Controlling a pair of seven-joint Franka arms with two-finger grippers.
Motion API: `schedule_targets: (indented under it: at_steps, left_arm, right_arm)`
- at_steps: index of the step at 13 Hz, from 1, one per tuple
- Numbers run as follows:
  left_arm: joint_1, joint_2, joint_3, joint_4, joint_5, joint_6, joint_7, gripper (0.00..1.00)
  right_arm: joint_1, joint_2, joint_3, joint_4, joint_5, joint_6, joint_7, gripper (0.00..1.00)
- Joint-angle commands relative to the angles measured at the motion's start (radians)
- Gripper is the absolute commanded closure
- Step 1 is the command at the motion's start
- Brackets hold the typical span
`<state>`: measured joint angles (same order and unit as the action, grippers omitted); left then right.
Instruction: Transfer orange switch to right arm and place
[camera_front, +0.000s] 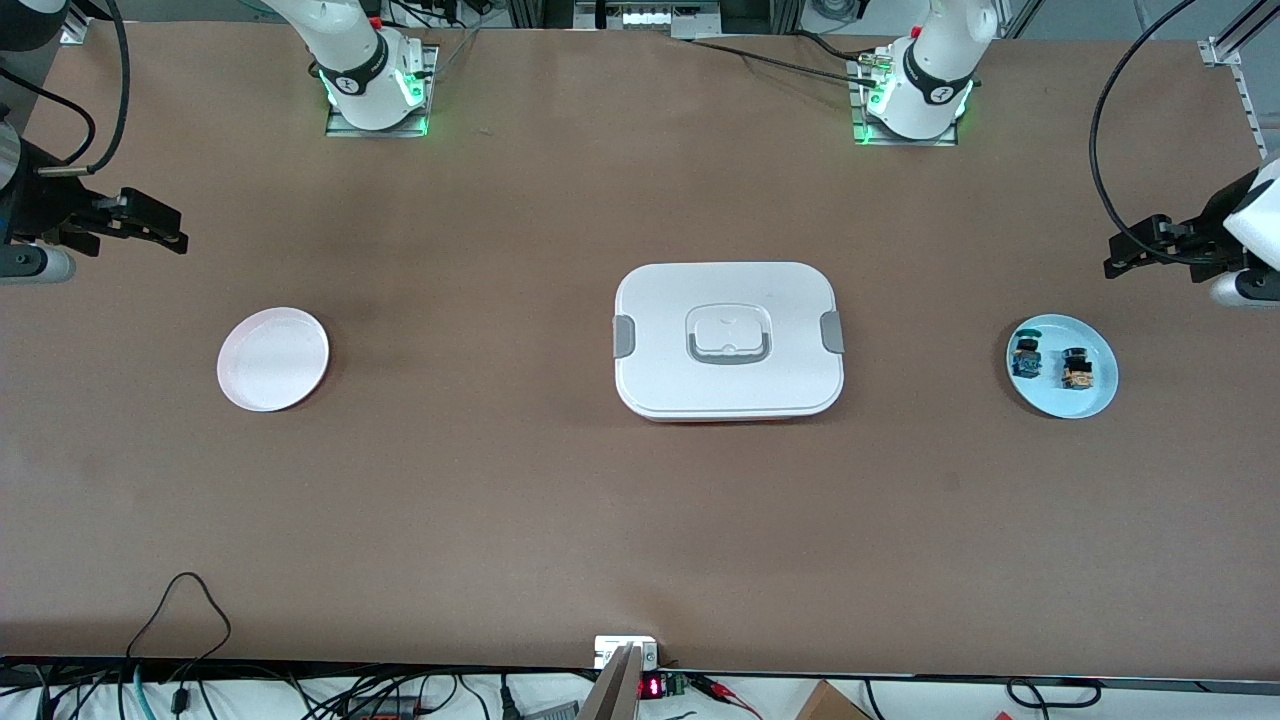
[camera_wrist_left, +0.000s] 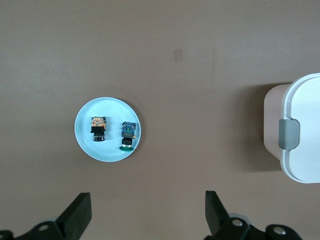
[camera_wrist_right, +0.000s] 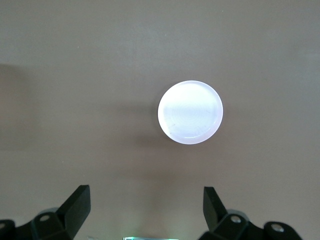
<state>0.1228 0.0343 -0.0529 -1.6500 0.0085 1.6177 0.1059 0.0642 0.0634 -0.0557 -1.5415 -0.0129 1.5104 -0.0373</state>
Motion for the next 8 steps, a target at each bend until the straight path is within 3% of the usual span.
schedule_targets:
  at_steps: [1,8]
  left_arm:
    - [0.0,0.006,-0.002,0.027,0.001,-0.03,-0.006,0.0]
    - [0.001,0.013,-0.002,0.047,-0.001,-0.052,-0.003,0.0]
  right_arm:
    - [-0.003,-0.016,0.005,-0.009,-0.013,-0.007,0.007,0.0]
    - [-0.001,-0.022,0.005,-0.025,-0.012,0.01,0.008,0.0]
